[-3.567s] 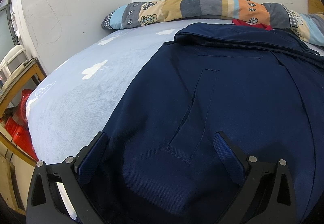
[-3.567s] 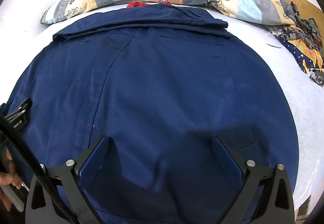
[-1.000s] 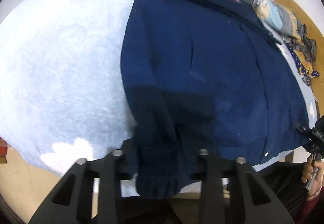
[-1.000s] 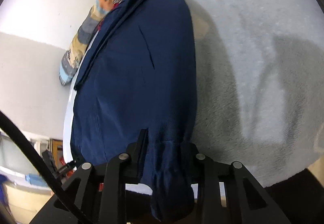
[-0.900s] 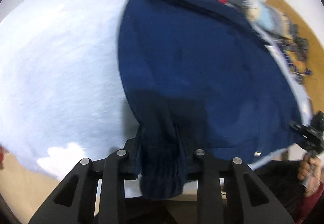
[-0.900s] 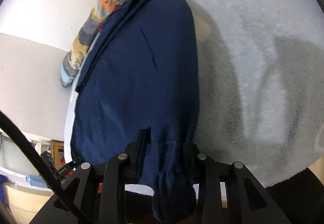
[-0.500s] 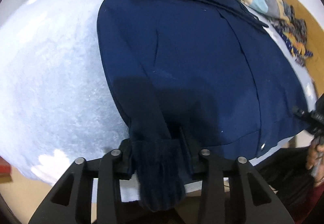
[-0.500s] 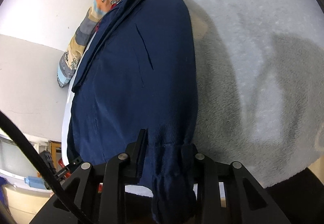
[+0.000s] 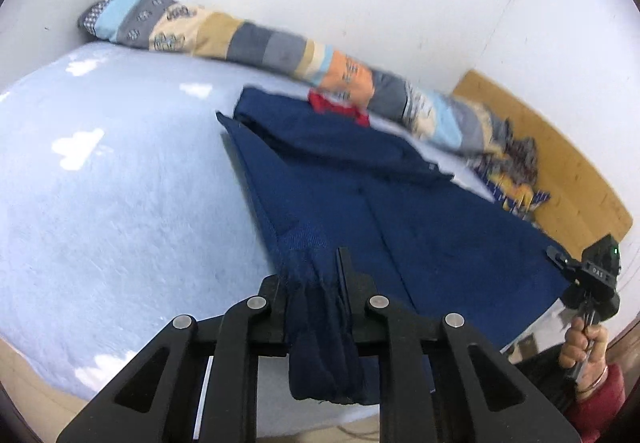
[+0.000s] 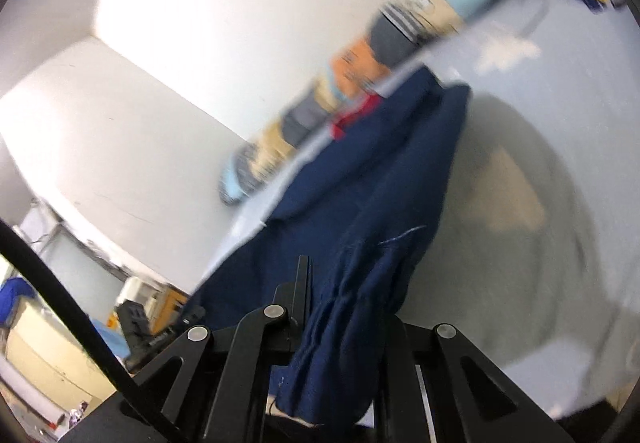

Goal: Fold large clothes
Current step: 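Lift the held hem with both grippers and fold it toward the collar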

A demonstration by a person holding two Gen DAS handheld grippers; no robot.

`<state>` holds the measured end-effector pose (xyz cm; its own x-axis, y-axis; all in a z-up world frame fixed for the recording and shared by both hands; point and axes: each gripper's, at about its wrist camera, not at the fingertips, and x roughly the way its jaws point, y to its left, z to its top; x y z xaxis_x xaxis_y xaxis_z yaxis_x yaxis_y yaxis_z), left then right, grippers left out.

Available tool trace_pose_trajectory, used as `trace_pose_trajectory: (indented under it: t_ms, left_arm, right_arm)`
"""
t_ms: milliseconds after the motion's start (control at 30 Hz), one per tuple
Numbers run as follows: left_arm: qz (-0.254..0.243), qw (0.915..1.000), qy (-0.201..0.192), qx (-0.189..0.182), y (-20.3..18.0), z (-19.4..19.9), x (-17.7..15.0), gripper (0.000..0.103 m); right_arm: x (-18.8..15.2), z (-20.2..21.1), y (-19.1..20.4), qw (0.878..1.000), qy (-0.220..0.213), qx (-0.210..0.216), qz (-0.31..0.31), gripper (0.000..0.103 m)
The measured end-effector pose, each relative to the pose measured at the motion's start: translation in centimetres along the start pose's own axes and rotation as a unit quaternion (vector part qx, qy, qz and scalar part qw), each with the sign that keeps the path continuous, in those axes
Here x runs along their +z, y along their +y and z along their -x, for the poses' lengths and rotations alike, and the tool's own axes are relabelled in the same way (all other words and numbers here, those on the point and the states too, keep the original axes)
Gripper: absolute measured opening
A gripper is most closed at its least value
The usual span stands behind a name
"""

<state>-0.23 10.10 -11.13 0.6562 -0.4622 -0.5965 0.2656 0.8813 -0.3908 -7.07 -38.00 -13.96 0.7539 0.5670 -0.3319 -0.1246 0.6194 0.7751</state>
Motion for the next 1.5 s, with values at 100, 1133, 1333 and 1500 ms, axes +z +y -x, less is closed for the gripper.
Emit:
trace_pose_trajectory:
  t_ms: [100,1133,1333,1500]
  left_arm:
    - [0.014,0.9997,-0.017,-0.012,0.6,1.7,0.1,0.016]
    - [0.018,0.9893,-0.143,0.019,-0.4,6.0,14.7,0.016]
    - [0.038,0.9891,-0.139,0.029,0.8,0.5,18.8,0.016]
    - [0.063,0.9905,-0.108,0.057,3.0,-7.0,21.6,0.016]
  right_arm:
    - [0.3,1.5,1.6,0.999,-0.023,0.033,0.015,0.01]
    - [11.3,1.0,7.8,0.99,-0.106,0.077,0.051,0.01]
    - [17.0,-4.2,5.5,0.992,-0.111,0.051,0.029,0.01]
    - [20.9,-10.0,2.4,0.994,-0.104,0.03,0.004,0.01]
